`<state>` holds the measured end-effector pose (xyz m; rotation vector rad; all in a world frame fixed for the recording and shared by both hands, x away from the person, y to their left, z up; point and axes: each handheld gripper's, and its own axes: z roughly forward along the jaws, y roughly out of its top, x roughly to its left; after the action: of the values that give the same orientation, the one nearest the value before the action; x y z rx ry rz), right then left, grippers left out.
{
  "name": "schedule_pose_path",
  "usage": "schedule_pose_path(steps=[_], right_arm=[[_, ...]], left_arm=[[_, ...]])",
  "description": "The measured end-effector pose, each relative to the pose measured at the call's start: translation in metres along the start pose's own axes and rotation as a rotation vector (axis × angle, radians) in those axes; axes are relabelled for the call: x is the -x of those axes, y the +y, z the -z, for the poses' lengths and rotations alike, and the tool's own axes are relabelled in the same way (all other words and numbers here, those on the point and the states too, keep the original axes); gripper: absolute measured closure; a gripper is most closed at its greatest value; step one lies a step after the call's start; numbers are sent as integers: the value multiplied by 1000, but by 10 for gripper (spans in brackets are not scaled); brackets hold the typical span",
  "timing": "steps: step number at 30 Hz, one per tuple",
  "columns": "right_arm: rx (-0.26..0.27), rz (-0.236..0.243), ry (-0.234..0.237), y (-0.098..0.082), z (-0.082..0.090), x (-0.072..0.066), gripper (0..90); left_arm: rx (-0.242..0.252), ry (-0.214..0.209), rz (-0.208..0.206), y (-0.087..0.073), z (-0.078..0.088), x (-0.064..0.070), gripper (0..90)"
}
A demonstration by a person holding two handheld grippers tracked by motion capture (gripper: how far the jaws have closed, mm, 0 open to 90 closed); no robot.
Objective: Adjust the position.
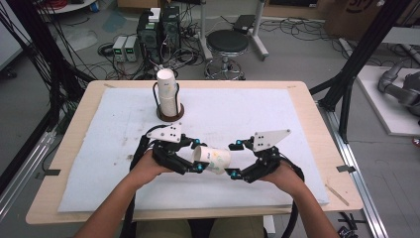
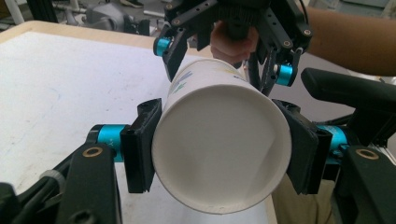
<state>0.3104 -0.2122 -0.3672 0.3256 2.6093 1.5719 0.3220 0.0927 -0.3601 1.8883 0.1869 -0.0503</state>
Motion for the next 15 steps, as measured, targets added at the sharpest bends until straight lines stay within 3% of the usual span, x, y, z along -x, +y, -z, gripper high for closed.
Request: schedule_pose_path(steps=[9,15], right_arm=[[76,-38,15,-17,-1,-2,207],[97,-50,41,-22,-7,-3,207]], left_arm=[[70,-3,-8,-4,3,1,368],[95,-29,-17,-4,4,2,368]])
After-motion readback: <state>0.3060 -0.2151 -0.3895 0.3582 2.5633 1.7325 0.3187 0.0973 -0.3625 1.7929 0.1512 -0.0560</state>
